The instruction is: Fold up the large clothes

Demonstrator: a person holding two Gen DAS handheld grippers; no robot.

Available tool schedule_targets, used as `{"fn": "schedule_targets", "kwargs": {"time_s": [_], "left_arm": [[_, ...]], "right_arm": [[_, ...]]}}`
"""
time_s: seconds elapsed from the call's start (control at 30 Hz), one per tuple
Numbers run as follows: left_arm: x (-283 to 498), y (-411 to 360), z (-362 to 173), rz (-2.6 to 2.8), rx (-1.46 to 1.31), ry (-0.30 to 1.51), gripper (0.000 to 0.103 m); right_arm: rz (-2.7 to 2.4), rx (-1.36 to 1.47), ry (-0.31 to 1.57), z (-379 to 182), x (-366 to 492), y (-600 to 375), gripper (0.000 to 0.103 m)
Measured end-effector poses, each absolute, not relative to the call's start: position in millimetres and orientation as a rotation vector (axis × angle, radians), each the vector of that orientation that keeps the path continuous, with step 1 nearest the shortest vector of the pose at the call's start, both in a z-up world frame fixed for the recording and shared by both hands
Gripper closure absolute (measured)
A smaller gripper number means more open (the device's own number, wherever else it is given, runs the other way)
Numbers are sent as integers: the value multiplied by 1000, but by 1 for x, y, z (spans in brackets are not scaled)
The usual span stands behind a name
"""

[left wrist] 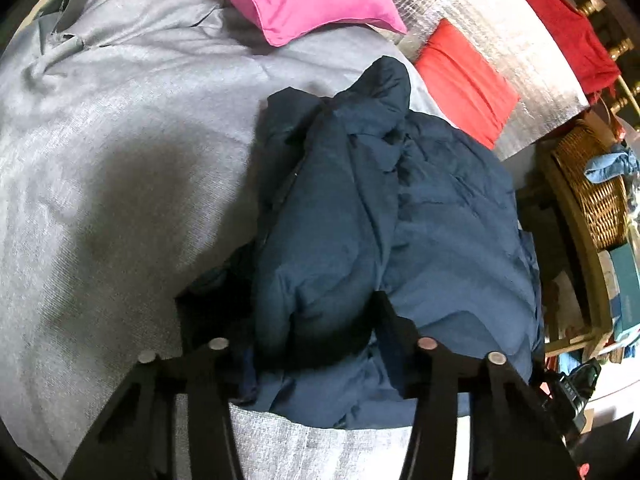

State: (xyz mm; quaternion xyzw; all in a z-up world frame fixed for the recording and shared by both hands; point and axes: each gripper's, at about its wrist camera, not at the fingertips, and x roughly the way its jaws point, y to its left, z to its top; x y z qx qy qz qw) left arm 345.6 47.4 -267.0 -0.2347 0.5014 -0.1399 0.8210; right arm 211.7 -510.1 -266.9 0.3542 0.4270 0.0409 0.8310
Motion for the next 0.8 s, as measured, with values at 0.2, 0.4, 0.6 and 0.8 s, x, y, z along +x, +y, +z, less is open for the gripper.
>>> {"fn": "schedule_targets", "kwargs": {"time_s": [0.2, 0.4, 0.6, 0.8], "left_arm": [[343, 61, -267, -321, -521, 1074, 65], [328, 71, -262, -344, -520, 1077, 71], [303, 81, -261, -373, -554, 1079, 74], [275, 84, -262, -391, -512, 1093, 73]], "right_arm": [[99, 734, 910, -265, 200, -507, 56], [115, 721, 909, -261, 188, -507, 59], [119, 730, 900, -255, 173, -508, 60], [114, 741, 908, -252, 146, -509, 60]]}}
